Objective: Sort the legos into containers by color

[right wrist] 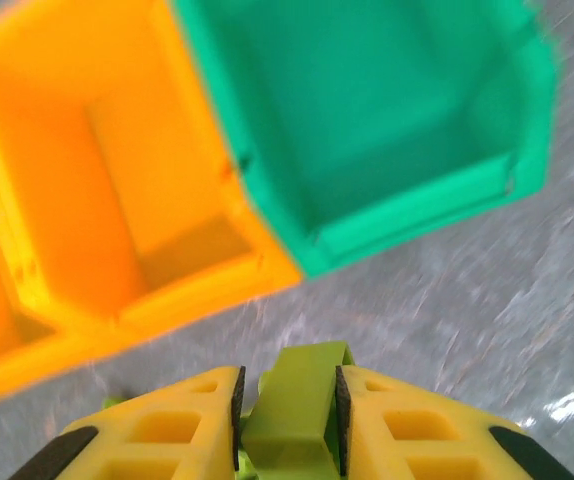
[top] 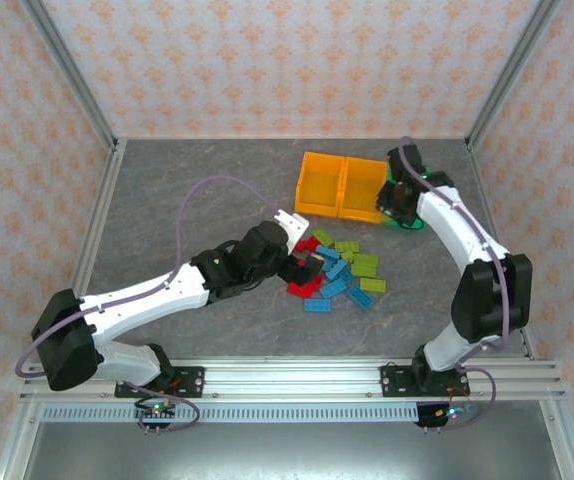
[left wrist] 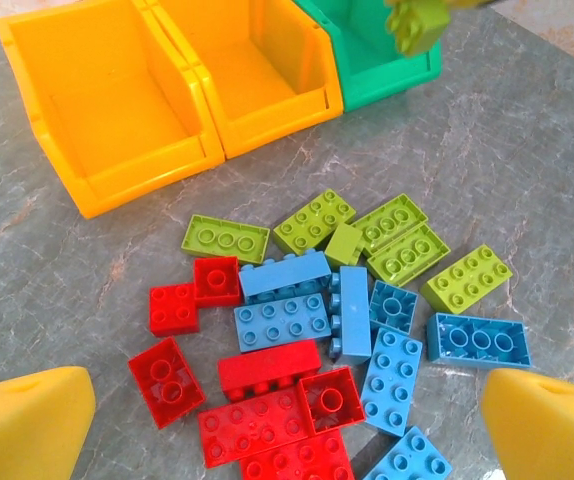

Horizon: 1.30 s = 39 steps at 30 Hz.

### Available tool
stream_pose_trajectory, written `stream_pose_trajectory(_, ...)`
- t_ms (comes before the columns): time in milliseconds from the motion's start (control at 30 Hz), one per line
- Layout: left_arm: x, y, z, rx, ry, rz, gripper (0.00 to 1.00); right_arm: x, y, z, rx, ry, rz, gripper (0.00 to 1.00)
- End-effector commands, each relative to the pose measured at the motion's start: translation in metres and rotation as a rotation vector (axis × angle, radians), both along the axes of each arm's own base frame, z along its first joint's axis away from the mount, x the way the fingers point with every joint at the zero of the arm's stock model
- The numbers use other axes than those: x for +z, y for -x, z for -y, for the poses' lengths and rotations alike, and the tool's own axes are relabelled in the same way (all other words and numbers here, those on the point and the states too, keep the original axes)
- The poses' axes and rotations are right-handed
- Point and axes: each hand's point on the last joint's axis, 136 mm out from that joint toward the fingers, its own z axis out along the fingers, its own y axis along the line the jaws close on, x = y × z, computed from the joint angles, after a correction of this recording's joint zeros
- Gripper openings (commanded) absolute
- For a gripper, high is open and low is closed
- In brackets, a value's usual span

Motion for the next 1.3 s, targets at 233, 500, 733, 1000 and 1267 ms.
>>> stream_pose_trajectory(233, 0.008, -0.024, -0.009, 0.221, 0.145, -0.081, 1.00, -0.034, -0.091, 0.046, -0.071, -0.016, -0.054, 0.35)
stream_pose_trajectory(500, -0.015, -0.043, -0.056, 0.595, 0.183, -0.280, 0.98, 0.004, -0.091, 0.043, -0.030, -0.019, -0.028, 0.63)
stream_pose_trajectory(733, -0.059, -0.056, -0.079, 0.733, -0.040, -0.414, 0.75, 0.062, -0.009, -0.011, 0.100, -0.231, 0.010, 0.65)
stream_pose_trajectory(1000, -0.123, -0.057, -0.064, 0.633, -0.260, -0.582, 0.67, 0.075, 0.088, -0.053, 0.171, -0.322, 0.015, 0.75)
stream_pose_trajectory(1267, -0.161, -0.070, -0.056, 0.622, -0.302, -0.642, 0.63, 0.071, 0.108, -0.056, 0.219, -0.306, -0.053, 0.79)
